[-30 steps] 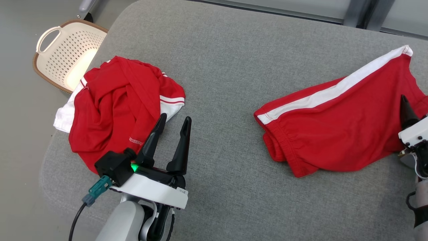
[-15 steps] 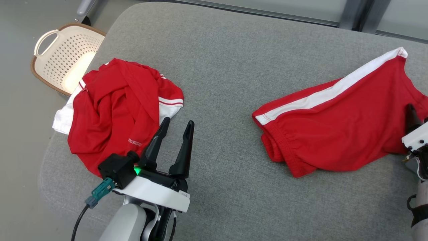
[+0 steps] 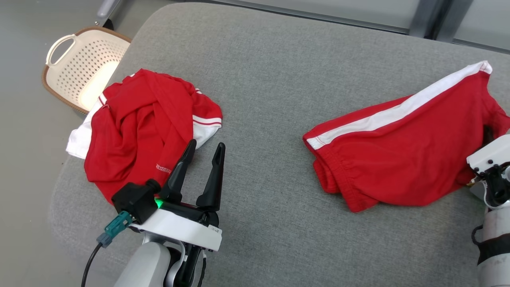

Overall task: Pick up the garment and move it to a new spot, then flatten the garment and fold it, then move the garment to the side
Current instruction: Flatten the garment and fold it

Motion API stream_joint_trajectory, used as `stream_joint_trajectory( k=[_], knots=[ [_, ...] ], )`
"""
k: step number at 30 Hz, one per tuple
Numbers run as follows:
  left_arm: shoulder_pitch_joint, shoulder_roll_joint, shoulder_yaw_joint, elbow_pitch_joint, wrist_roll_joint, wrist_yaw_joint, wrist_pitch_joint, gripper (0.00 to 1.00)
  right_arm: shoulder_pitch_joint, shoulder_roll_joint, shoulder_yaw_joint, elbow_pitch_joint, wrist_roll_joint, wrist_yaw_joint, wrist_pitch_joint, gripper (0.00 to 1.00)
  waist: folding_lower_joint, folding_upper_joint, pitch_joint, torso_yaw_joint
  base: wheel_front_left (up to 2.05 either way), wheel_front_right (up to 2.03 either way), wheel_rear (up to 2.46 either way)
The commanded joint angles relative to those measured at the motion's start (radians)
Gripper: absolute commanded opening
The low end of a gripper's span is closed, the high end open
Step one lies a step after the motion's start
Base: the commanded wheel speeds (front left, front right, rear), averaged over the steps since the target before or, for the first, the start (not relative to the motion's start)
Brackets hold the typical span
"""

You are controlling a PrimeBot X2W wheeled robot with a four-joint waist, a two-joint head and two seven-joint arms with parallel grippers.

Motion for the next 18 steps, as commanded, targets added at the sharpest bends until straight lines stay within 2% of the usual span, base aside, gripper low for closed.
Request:
stream_joint_trajectory(
  k=[1, 10, 18],
  knots=[
    [-0.005, 0.003, 0.004, 0.002, 0.009, 0.004, -0.002, 1.0, 0.023, 0.01, 0.01, -0.001, 0.025, -0.001, -0.017, 0.0, 0.0, 0.0, -0.01, -0.013, 0.0, 0.0, 0.0],
    [0.012, 0.003, 0.011, 0.012, 0.029, -0.002, -0.002, 1.0, 0.1, -0.016, 0.041, -0.074, 0.135, -0.001, -0.136, 0.0, 0.0, 0.0, -0.061, -0.082, 0.0, 0.0, 0.0],
    [0.04, 0.003, 0.029, 0.028, 0.052, -0.008, -0.002, 1.0, 0.217, -0.012, -0.031, -0.115, 0.098, -0.001, -0.21, 0.0, 0.0, 0.0, -0.123, -0.144, 0.0, 0.0, 0.0]
  ],
)
